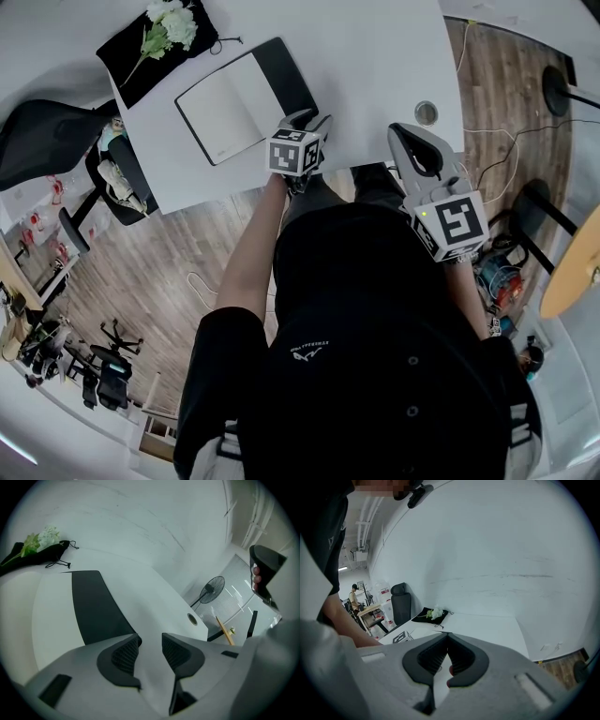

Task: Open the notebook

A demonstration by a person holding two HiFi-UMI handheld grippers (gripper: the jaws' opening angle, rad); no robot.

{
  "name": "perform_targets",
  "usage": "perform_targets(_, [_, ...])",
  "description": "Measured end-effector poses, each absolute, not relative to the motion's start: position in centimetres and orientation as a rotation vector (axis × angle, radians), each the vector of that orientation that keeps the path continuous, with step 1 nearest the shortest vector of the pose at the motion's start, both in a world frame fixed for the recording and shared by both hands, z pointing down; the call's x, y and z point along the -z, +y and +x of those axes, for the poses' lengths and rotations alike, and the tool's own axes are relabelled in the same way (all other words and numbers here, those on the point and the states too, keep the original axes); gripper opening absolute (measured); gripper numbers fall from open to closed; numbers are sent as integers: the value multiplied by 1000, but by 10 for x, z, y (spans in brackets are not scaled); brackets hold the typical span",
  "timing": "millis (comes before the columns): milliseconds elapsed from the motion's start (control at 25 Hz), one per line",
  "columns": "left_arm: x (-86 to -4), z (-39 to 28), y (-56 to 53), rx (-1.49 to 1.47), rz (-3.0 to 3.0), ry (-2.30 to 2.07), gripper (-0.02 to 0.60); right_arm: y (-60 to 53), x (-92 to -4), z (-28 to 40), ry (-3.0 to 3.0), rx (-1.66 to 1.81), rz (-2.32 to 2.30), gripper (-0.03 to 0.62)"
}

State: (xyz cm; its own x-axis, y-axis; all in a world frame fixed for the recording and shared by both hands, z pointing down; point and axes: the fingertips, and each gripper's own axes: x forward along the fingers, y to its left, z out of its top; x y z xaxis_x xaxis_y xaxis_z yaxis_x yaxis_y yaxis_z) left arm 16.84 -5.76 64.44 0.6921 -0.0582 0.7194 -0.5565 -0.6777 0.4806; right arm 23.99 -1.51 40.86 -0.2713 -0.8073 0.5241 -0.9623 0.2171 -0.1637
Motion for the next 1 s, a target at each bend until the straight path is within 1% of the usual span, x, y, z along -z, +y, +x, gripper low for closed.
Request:
perform_targets(80, [-642, 167, -53, -895, 2185, -462, 147, -13, -409, 237, -2170, -667, 1652, 5])
perform_targets(120, [-640, 166, -52, -891, 2188, -464, 134, -12, -410, 236, -2168, -671, 1653, 5])
perform_targets(160, [-637, 165, -51, -884, 2196, -473, 102, -13, -410, 234, -2170, -669, 1650, 5])
perform_targets(280, [-622, 162, -53, -839, 2235, -521, 33, -14, -406, 227, -2192, -645, 1625, 5])
perform_targets(360, [-610, 159, -53, -794, 2255, -540, 17, -13, -406, 222, -2190, -646, 1618, 5])
perform_targets(520, [-587, 147, -57, -717, 2291, -617, 6, -12, -406, 209, -2208, -631, 1583, 5])
perform_targets(1000, [-498, 108, -58, -474, 2407, -755, 6, -12, -405, 171, -2253, -605, 1511, 5])
